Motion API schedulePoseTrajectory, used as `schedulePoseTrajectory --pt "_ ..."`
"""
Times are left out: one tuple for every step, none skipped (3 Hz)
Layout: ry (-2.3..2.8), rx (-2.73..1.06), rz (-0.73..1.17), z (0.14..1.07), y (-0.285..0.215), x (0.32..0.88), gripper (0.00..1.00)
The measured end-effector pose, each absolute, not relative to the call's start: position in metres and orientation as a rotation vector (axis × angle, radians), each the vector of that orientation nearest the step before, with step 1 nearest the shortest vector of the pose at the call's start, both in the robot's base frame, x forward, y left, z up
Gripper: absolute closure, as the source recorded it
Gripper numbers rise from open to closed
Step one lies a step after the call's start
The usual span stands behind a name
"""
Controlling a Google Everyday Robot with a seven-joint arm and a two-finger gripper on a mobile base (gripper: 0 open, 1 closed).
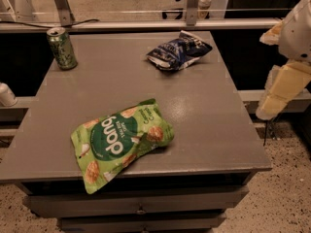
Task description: Move blue chip bag near green rice chip bag
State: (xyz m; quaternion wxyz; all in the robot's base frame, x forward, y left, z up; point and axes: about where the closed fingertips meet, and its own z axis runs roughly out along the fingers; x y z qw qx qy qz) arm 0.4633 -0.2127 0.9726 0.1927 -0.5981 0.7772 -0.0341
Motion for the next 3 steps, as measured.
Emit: schedulePoseTrajectory --pt "2.096 -1.626 -0.099 0.968 -0.201 0.514 0.00" --pt "2.027 -1.555 -0.078 0.959 -0.193 0.576 0.00" --pt "2.017 -1.483 -0.019 0.939 -0.186 0.629 0.00"
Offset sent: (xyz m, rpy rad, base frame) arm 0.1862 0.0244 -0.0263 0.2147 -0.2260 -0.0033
